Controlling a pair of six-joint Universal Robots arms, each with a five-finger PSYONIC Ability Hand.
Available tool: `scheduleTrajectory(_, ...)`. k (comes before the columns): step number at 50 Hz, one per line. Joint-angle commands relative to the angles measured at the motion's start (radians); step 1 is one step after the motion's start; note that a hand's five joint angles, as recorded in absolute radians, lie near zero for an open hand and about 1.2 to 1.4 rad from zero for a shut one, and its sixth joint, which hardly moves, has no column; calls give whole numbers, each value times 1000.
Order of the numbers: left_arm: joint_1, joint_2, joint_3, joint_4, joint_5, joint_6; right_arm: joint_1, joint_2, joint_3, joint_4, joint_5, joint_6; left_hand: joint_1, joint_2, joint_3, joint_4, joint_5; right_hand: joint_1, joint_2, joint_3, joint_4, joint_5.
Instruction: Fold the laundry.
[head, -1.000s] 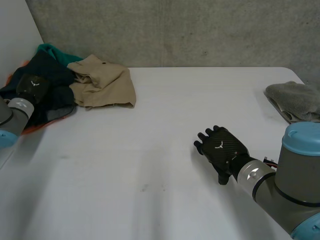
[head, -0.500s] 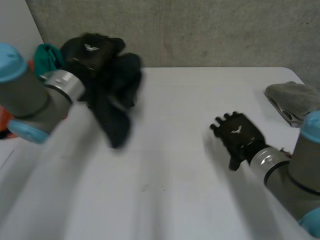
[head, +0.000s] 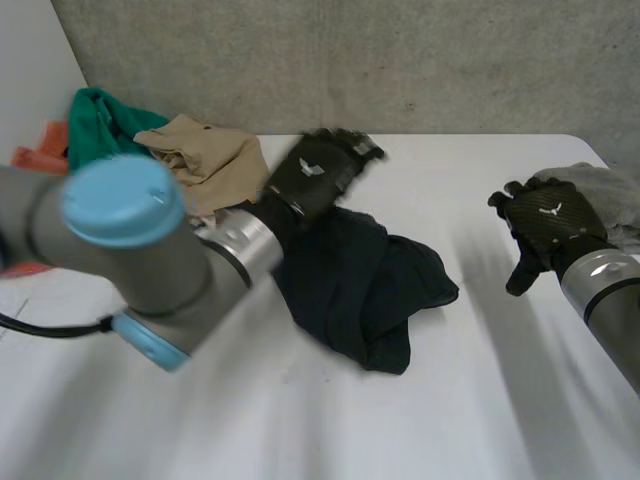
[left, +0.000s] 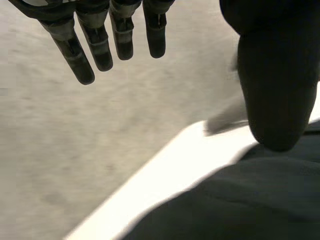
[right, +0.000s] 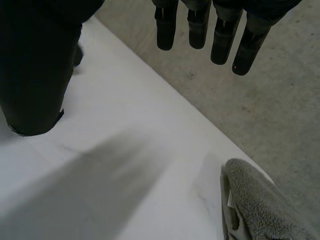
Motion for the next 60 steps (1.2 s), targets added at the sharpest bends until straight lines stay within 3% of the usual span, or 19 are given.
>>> scheduleTrajectory(1,161,73,22,-78,9,8,26,-47,-66,168,9,211,-26,-5,-9,-6,8,-41,-48,-38,-64,-63)
scheduleTrajectory(7,237,-25,111,-201,122,100,51,-17,-158,289,0,526,-29,-8,-12,-9,5,-41,-48,-38,-64,-63)
scheduleTrajectory(10,255,-117,171,-260,170,230,87,75,-201,306,1,628,-31,-11,-15,-12,2,-41,-48,-38,-64,-63)
scheduleTrajectory(15,281,-250,237,-302,172,469,189,210,-289,307,24,658,-37,-16,-21,-18,-3,-41,-48,-38,-64,-63)
scheduleTrajectory(19,277,-323,257,-296,173,537,230,327,-362,309,49,656,-34,-13,-18,-15,-1,-41,-48,-38,-64,-63)
scheduleTrajectory(22,263,-349,268,-296,173,539,258,408,-412,311,56,667,6,27,23,26,40,-41,-48,-38,-64,-63)
scheduleTrajectory(24,248,-360,277,-291,175,538,270,437,-430,311,58,666,284,305,301,304,318,-41,-48,-38,-64,-63)
scheduleTrajectory(25,241,-360,278,-287,173,536,275,457,-442,311,58,661,425,446,442,445,459,79,72,82,56,57)
scheduleTrajectory(28,224,-352,294,-247,167,518,273,467,-458,304,66,658,1082,1103,1099,1102,1116,739,732,742,716,717)
scheduleTrajectory(29,221,-349,295,-236,161,511,272,462,-476,294,70,656,1104,1125,1121,1124,1138,1177,1170,1179,1154,1155)
scheduleTrajectory(36,194,-245,318,-61,32,395,272,407,-632,200,107,591,1104,1125,1121,1124,1138,1181,1174,1184,1158,1159)
scheduleTrajectory(43,180,-61,245,57,-161,210,272,347,-826,-5,134,362,1104,1125,1121,1124,1138,1181,1174,1184,1158,1159)
scheduleTrajectory(46,165,-1,162,54,-171,186,278,341,-847,-51,148,288,1104,1125,1121,1124,1138,1181,1174,1184,1158,1159)
scheduleTrajectory(55,93,313,-405,100,-164,174,279,355,-795,-41,145,230,1104,1125,1121,1124,1138,1181,1174,1184,1158,1159)
scheduleTrajectory(60,28,352,-556,112,-164,186,279,364,-748,-36,138,228,589,610,605,609,623,1181,1174,1184,1158,1159)
